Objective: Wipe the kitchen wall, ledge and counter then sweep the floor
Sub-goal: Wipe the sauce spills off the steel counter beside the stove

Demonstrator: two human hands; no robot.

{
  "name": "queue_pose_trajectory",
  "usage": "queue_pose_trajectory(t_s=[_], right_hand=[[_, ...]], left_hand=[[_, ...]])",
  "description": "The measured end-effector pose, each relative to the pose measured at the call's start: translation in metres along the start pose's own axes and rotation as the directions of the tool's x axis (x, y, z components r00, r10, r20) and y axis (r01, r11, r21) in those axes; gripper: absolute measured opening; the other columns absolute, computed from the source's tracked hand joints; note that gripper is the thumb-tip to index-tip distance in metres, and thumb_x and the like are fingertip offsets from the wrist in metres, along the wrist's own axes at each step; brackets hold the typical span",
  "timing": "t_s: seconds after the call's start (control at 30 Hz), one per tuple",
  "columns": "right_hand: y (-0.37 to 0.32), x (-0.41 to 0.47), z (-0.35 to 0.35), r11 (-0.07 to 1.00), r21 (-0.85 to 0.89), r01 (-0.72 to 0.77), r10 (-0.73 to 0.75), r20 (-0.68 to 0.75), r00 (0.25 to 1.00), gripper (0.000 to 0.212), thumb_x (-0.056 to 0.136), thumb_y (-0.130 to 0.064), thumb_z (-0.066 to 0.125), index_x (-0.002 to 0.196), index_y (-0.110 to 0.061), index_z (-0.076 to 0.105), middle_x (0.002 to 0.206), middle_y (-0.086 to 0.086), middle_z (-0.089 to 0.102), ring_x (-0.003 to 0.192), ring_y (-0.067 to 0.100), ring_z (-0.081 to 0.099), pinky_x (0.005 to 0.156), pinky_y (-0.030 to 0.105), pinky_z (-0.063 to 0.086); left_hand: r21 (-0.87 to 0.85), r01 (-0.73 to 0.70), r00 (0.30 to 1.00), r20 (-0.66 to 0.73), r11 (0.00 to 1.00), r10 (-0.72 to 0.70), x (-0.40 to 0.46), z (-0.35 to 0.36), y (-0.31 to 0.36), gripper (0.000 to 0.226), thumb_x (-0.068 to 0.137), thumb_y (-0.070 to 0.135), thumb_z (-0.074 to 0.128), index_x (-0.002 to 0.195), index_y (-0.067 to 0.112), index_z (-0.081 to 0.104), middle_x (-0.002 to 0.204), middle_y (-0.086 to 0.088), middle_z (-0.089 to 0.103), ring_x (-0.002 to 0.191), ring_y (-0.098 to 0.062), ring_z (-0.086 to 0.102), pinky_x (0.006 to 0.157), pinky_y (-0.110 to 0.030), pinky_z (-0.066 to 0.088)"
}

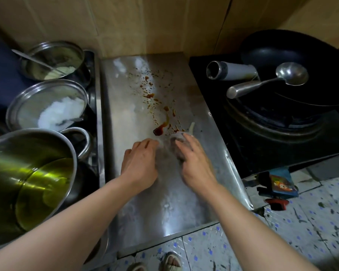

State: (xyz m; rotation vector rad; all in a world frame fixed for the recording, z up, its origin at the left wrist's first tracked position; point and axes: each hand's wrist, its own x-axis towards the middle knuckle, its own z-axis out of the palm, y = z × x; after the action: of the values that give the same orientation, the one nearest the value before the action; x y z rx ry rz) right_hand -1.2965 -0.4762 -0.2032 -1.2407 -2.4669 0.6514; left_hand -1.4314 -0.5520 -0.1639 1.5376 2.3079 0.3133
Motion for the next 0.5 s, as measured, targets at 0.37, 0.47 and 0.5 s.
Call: queue_pose_trajectory(t_s=[0.37, 0.47, 0.5], right_hand=[[-0.009, 0.034, 0.013, 0.998, 0.051, -0.041, 0.046, -0.109, 0.993, 0.057, 0.085, 0.011, 0.042, 0.136, -0.014, 0.05, 0.15, 0.004, 0.035, 0.14, 0.022, 0.027, 0.118, 0.033, 0.02], [-0.017, 0.047, 0.013, 0.991, 0.133, -0.002, 0.022, -0.146, 0.989, 0.049, 0.088, 0.003, 0.04, 0.132, -0.015, 0.054, 0.144, 0.005, 0.042, 0.135, 0.024, 0.035, 0.114, 0.038, 0.029], [-0.024, 0.051, 0.017, 0.991, 0.127, 0.032, -0.018, -0.109, 0.994, 0.05, 0.085, 0.001, 0.04, 0.132, -0.013, 0.055, 0.145, 0.008, 0.041, 0.136, 0.027, 0.034, 0.115, 0.036, 0.026]], left_hand=[[-0.014, 0.135, 0.991, -0.013, 0.991, -0.135, 0.013, -0.008, -0.015, 0.058, 0.086, 0.007, 0.051, 0.139, 0.018, 0.031, 0.141, -0.001, 0.038, 0.129, -0.023, 0.035, 0.105, -0.035, 0.031], [-0.044, 0.148, 0.989, -0.02, 0.988, -0.149, 0.016, -0.007, -0.017, 0.063, 0.086, 0.008, 0.051, 0.143, 0.017, 0.025, 0.145, -0.001, 0.035, 0.132, -0.022, 0.032, 0.107, -0.036, 0.029], [-0.055, 0.156, 0.987, -0.027, 0.986, -0.158, 0.018, -0.007, -0.018, 0.064, 0.086, 0.009, 0.051, 0.143, 0.017, 0.025, 0.145, -0.001, 0.035, 0.132, -0.022, 0.032, 0.108, -0.036, 0.029]])
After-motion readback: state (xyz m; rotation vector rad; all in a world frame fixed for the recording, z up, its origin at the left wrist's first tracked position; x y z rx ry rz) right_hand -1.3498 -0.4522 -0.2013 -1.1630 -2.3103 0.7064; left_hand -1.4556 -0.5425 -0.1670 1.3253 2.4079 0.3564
